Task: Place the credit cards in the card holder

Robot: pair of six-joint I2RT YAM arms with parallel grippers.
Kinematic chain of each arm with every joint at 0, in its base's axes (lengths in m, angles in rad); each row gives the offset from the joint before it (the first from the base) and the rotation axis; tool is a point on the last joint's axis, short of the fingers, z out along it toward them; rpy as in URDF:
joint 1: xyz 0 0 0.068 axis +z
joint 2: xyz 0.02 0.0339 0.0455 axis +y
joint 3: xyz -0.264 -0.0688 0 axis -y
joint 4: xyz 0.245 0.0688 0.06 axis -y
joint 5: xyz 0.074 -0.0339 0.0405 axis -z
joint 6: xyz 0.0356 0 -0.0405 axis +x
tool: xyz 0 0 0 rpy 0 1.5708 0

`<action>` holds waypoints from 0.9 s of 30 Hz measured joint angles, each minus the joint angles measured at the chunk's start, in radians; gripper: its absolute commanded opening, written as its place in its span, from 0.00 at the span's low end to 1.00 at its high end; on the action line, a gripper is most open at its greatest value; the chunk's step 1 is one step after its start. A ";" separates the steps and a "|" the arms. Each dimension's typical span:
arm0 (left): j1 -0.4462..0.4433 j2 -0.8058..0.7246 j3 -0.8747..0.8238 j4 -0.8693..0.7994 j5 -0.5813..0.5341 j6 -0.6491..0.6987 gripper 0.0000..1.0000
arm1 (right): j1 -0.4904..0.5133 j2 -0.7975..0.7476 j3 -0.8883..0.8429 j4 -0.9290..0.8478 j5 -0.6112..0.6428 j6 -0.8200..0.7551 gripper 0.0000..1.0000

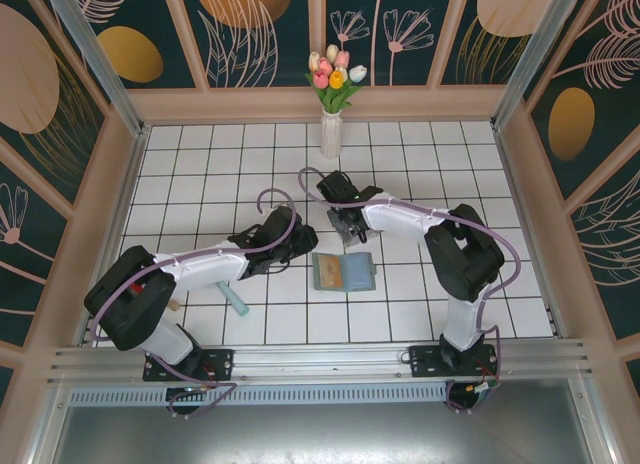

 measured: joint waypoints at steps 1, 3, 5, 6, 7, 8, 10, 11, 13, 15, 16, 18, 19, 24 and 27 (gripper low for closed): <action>0.000 0.000 0.000 0.000 0.002 0.000 0.44 | 0.005 0.002 0.002 -0.003 0.013 0.000 0.37; 0.000 0.000 0.000 0.000 0.003 0.000 0.43 | 0.012 0.002 0.003 -0.007 0.033 0.000 0.38; 0.000 0.000 0.000 0.000 0.003 0.000 0.43 | 0.015 0.002 0.006 -0.014 0.051 0.000 0.39; 0.000 0.000 0.000 0.000 0.003 0.000 0.43 | 0.016 0.002 0.007 -0.018 0.059 0.000 0.39; 0.000 0.000 0.000 0.000 0.003 0.000 0.43 | 0.015 0.002 0.009 -0.022 0.068 0.000 0.39; 0.000 0.000 0.000 0.000 0.006 0.000 0.43 | 0.015 0.002 0.010 -0.025 0.076 0.000 0.39; 0.000 0.000 0.000 0.000 0.006 0.000 0.44 | 0.015 0.002 0.011 -0.028 0.085 0.000 0.39; 0.000 0.000 0.000 0.000 0.006 0.000 0.43 | 0.015 0.002 0.011 -0.030 0.087 0.000 0.39; 0.000 0.000 0.000 0.000 0.006 0.000 0.43 | 0.015 0.002 0.011 -0.033 0.094 0.000 0.38; 0.000 0.000 0.000 0.000 0.006 0.000 0.43 | 0.015 0.002 0.011 -0.037 0.098 0.000 0.37; 0.000 0.000 0.000 0.000 0.006 0.000 0.44 | 0.015 0.002 0.011 -0.039 0.100 0.000 0.37; 0.000 0.000 0.000 0.000 0.007 0.000 0.43 | 0.015 0.001 0.011 -0.040 0.101 0.000 0.37; 0.000 0.000 0.000 0.000 0.008 0.000 0.43 | 0.015 0.001 0.011 -0.041 0.102 0.000 0.37; 0.000 0.000 0.000 0.000 0.018 0.000 0.43 | 0.015 0.001 0.011 -0.046 0.111 -0.001 0.37; 0.000 0.000 0.000 0.002 0.023 0.000 0.43 | 0.015 0.001 0.011 -0.047 0.121 -0.001 0.37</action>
